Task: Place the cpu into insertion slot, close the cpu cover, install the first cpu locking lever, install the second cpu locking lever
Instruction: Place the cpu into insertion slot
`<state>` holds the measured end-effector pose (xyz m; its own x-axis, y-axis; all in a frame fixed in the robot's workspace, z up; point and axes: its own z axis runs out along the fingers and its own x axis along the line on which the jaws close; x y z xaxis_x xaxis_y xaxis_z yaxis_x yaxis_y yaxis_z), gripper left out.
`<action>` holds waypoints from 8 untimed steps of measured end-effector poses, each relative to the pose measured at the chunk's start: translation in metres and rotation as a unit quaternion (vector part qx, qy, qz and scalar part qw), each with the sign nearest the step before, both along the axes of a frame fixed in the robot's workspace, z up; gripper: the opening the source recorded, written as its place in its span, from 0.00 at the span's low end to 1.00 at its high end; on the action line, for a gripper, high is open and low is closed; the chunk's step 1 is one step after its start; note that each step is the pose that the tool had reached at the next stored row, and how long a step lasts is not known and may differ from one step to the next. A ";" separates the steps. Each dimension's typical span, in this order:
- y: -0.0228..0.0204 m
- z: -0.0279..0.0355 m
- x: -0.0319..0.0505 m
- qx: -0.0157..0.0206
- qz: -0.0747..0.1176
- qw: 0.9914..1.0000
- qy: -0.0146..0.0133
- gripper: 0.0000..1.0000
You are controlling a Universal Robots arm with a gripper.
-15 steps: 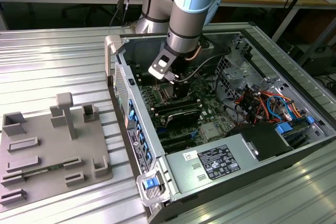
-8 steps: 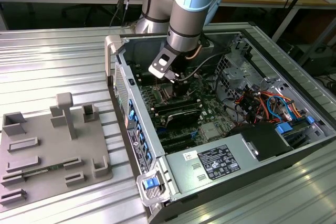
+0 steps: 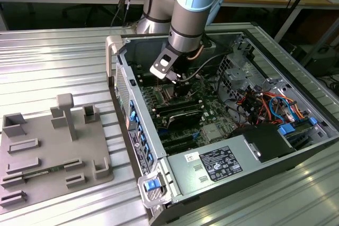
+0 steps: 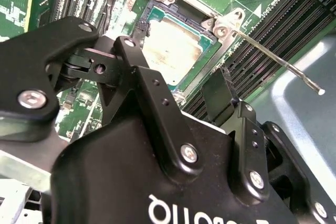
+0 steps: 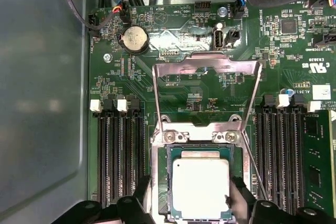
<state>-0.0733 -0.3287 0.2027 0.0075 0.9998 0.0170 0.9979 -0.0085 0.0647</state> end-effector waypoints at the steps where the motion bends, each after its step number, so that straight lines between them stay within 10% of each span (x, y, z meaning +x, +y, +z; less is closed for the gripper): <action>1: 0.0000 0.0010 0.0000 -0.001 0.000 1.000 0.000 0.69; 8: 0.0000 0.0029 0.0000 -0.008 0.000 1.000 0.000 0.69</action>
<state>-0.0733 -0.3287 0.2056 0.0074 1.0000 0.0013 0.9979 -0.0075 0.0648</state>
